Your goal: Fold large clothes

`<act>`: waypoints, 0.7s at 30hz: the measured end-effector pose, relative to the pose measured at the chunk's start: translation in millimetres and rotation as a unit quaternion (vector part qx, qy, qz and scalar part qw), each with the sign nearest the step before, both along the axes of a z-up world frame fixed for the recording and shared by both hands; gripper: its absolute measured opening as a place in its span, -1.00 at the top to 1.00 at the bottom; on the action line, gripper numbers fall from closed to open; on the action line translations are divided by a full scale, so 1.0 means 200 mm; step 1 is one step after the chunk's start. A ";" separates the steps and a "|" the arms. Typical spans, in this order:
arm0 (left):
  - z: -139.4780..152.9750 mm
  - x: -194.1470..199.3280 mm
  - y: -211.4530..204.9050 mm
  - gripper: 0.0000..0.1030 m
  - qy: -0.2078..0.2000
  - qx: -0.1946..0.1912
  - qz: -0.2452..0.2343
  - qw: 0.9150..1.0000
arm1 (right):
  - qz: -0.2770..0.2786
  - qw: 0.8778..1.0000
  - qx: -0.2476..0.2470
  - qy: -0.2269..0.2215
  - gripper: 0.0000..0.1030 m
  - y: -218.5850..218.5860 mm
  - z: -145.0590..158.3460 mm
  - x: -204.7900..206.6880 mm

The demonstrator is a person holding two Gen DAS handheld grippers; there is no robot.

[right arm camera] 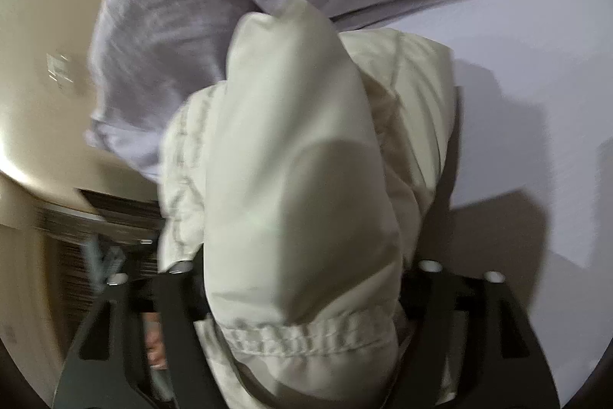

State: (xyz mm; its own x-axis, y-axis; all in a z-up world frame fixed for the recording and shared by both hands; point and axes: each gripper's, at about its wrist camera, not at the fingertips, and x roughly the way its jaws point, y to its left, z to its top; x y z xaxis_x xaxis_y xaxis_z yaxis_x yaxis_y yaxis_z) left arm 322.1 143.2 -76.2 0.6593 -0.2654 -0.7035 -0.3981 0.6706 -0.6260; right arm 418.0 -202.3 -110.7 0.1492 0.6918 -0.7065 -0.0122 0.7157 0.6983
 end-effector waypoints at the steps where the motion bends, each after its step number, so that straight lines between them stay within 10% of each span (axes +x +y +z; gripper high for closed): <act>1: 0.02 0.00 -0.01 -0.38 0.000 0.012 0.002 1.000 | 0.001 1.000 -0.025 -0.010 -0.65 -0.01 0.02 -0.01; 10: 0.33 0.03 -0.22 -0.54 -0.040 0.198 -0.022 0.979 | -0.027 0.963 -0.221 -0.152 -0.74 -0.08 0.32 -0.10; 21: 0.29 0.09 -0.52 -0.58 -0.029 0.329 -0.072 0.941 | 0.036 0.944 -0.251 -0.211 -0.40 0.19 0.36 -0.17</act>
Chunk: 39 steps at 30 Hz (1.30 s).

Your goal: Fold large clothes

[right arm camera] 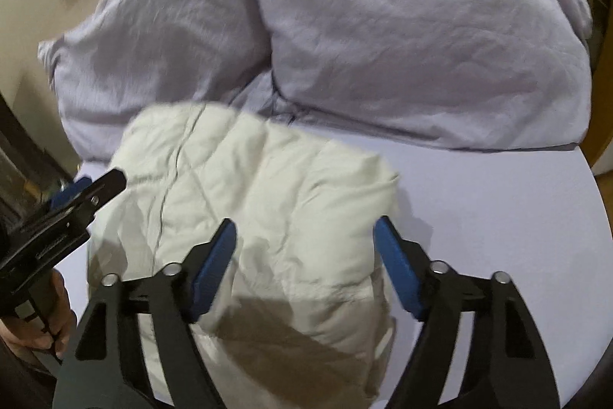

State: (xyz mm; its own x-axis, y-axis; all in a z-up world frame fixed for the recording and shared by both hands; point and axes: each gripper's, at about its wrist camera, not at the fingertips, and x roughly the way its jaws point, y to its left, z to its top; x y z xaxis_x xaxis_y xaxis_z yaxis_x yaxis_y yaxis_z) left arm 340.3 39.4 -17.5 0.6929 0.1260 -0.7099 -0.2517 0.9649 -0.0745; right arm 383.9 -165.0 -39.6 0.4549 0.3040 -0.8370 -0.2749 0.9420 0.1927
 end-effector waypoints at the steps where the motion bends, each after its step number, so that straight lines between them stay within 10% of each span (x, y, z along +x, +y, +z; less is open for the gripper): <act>1: -0.02 0.00 0.00 -0.58 0.004 0.006 0.001 1.000 | 0.003 1.000 -0.007 -0.001 -0.39 0.02 -0.02 -0.01; 26: -0.21 0.04 0.02 -0.75 0.015 0.025 0.003 1.000 | 0.003 0.999 -0.034 -0.002 -0.41 0.08 -0.24 -0.03; 39: -0.12 -0.08 -0.01 -0.75 0.023 0.019 0.003 1.000 | -0.025 0.999 -0.039 0.005 -0.79 0.02 -0.12 -0.10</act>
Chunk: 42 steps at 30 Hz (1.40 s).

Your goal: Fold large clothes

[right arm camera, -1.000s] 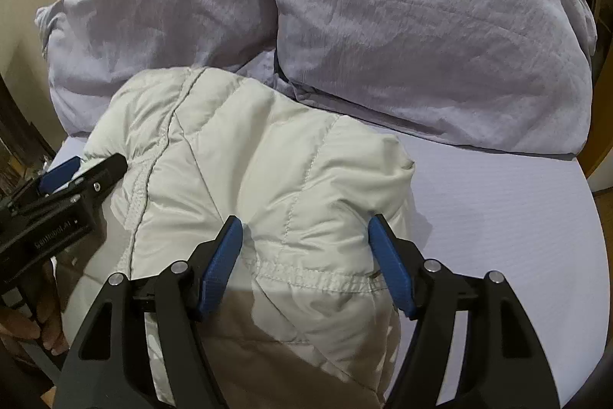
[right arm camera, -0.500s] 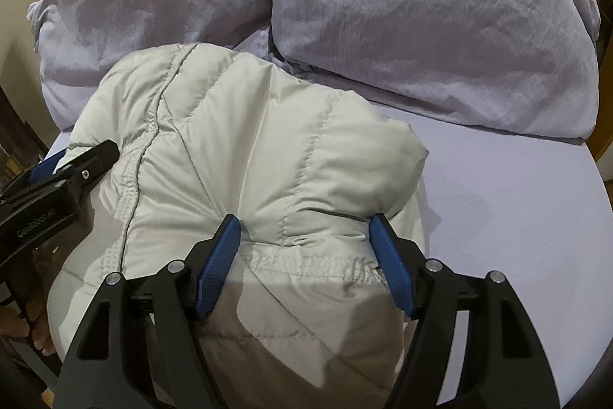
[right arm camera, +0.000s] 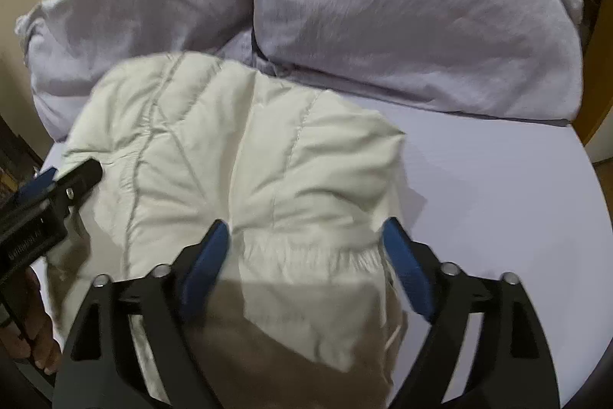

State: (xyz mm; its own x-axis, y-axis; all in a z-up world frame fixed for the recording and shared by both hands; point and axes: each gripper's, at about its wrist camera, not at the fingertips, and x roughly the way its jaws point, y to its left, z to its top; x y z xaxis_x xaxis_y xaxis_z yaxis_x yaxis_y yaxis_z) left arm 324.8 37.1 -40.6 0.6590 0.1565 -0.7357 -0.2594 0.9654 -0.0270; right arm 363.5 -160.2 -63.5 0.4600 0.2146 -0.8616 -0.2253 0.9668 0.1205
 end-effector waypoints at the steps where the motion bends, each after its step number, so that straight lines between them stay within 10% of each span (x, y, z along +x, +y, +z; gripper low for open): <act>1: 0.02 -0.04 -0.01 -0.76 -0.003 0.002 -0.007 1.000 | 0.001 1.000 0.002 -0.003 -0.83 -0.01 0.02 -0.02; 21: 0.19 -0.95 -0.02 -0.90 -0.031 -0.051 -0.032 0.998 | 0.016 1.000 -0.004 -0.025 -0.97 -0.07 0.36 -0.85; 42: 0.20 -1.20 -0.11 -0.96 -0.059 -0.082 -0.039 0.994 | -0.003 0.997 0.037 -0.064 -0.97 -0.10 0.42 -1.08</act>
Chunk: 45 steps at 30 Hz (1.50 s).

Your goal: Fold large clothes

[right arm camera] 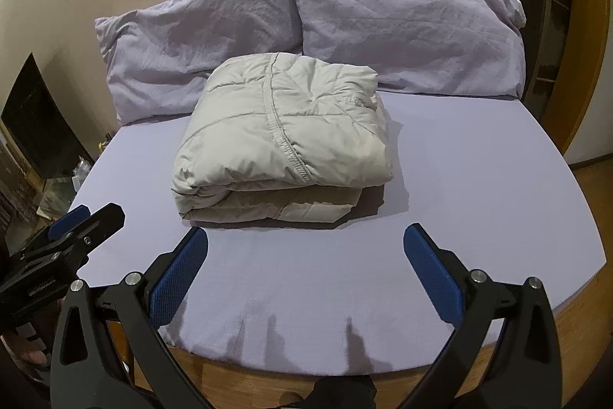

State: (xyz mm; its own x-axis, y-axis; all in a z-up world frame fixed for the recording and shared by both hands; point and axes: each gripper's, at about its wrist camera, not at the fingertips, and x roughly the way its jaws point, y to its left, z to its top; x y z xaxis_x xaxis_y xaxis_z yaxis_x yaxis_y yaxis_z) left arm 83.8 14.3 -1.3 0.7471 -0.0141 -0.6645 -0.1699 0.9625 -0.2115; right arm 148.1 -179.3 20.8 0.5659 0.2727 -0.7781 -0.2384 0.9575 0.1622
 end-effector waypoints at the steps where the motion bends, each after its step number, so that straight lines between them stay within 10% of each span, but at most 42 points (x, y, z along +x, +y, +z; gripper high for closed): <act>1: 0.00 0.00 -0.01 -0.96 -0.002 0.000 -0.003 1.000 | -0.002 1.000 0.001 0.000 -0.97 0.00 0.00 0.00; 45: 0.04 -0.01 -0.09 -0.96 -0.009 0.001 -0.005 1.000 | -0.003 1.000 0.014 -0.006 -0.97 -0.07 0.02 0.00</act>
